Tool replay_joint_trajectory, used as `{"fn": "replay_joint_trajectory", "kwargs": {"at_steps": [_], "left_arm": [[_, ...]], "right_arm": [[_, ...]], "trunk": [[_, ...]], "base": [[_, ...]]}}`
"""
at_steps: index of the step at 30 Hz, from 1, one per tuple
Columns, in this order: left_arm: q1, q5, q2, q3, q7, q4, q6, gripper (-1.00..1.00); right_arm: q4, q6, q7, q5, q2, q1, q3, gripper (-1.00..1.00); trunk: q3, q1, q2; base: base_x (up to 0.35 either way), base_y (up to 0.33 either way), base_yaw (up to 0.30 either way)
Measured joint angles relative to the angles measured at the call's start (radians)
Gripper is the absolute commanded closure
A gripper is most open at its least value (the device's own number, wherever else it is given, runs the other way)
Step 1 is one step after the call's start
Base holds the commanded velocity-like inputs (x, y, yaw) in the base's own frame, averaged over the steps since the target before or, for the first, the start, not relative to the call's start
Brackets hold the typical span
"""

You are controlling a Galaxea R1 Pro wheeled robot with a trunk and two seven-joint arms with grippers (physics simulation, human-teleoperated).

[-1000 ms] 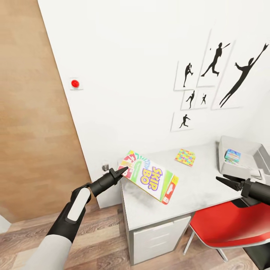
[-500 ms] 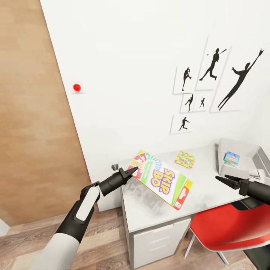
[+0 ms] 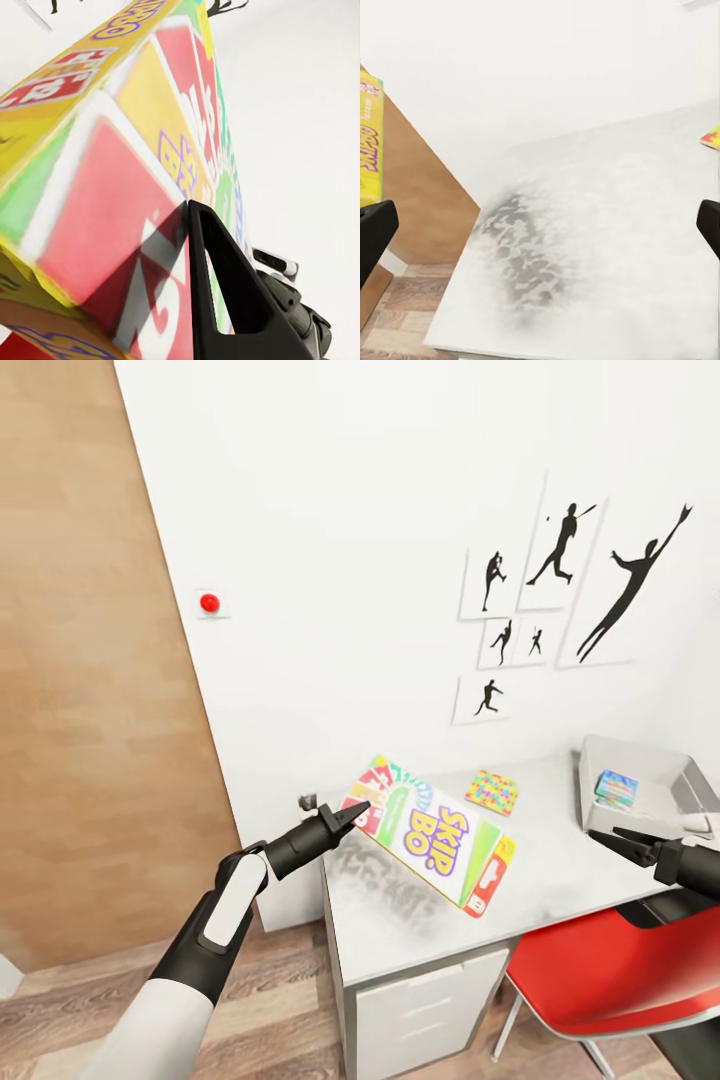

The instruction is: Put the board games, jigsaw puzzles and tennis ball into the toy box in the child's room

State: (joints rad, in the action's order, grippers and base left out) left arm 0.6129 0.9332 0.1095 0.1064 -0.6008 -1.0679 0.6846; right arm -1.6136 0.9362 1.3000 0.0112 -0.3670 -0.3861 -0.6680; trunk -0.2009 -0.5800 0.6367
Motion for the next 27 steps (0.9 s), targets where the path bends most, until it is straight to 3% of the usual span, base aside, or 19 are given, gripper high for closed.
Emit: {"fn": "replay_joint_trajectory", "kwargs": {"at_steps": [27], "left_arm": [[-0.005,0.004,-0.002,-0.007,-0.004,-0.008,0.000,1.00]], "right_arm": [[0.000,0.003,0.016,0.001,-0.014,0.002,-0.072,-1.00]], "trunk": [[0.044,0.000,0.000]], "base": [[0.000,0.000,0.000]]}}
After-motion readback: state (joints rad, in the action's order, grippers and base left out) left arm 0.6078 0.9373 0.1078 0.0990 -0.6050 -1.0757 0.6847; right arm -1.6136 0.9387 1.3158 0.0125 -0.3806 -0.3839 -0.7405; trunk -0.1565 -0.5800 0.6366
